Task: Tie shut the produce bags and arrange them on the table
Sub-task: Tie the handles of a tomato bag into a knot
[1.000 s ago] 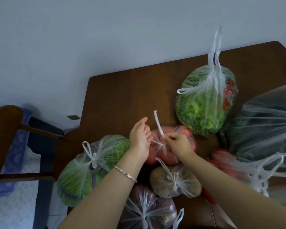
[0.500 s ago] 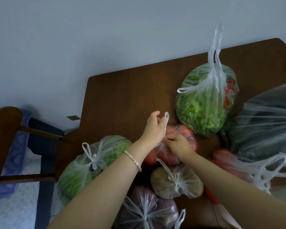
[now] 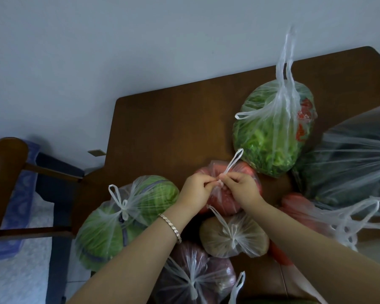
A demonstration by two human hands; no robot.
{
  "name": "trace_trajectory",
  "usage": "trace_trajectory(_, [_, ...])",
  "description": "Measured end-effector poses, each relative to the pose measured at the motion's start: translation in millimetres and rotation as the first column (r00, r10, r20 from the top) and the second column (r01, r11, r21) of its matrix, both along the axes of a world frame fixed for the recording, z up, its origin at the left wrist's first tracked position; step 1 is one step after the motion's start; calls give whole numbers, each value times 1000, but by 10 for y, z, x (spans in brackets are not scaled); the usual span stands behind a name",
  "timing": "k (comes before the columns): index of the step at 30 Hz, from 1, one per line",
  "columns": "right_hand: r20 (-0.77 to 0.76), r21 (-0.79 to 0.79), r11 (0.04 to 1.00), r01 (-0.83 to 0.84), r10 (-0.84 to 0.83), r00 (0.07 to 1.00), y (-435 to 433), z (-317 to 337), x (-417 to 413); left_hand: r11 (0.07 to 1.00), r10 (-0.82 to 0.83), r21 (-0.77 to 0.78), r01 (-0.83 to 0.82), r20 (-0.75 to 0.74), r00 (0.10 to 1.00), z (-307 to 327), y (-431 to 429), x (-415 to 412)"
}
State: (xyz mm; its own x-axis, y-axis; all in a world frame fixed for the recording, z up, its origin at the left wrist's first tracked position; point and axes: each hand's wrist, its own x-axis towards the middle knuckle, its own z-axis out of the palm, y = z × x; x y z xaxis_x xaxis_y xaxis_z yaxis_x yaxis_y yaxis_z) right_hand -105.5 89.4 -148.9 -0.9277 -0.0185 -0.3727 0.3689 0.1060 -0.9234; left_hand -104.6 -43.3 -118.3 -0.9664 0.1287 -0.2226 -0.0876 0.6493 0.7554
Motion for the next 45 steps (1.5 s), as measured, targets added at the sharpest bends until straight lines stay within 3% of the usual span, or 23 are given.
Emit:
trace_trajectory(4, [-11,60,996,73,-72,997,-57,-20,46,999,-24,-35,26,44,999,-57,-3,15])
trace_trajectory(12, [47,70,983,168,-172,984,-80,81,-28,992,125,31,-126,29,992,-123,31,40])
trace_trajectory(16, [-124,190,981,-37,61,990,-15,140,95,971,192,111,-212,167,967,-153,-27,-11])
trace_trajectory(20, [-323,539,829,-149,367,872,42,179,126,963,225,102,-249,201,953,-146,0,-33])
trace_trajectory(23, [-290,653,734,-185,469,834,-8,178,107,976,176,92,-195,180,968,-106,-8,-26])
trace_trajectory(26, [-140,741,606,-288,559,817,-28,164,36,989,123,68,-135,154,980,-91,-29,-15])
trace_trajectory(28, [-102,748,577,-328,589,802,-27,197,-7,990,121,58,-130,137,983,-78,-28,-4])
trace_trajectory(33, [-120,697,632,-339,569,814,21,237,-33,983,149,86,-159,116,982,-90,-20,22])
trace_trajectory(36, [-174,636,722,-272,478,861,14,236,4,974,184,113,-195,100,978,-90,-9,45])
trace_trajectory(39, [-193,490,850,-194,322,927,6,253,14,986,149,77,-151,27,988,-57,-13,54])
trace_trajectory(45, [-91,228,953,-200,225,970,99,289,-49,999,52,-1,-53,-112,992,-14,-21,65])
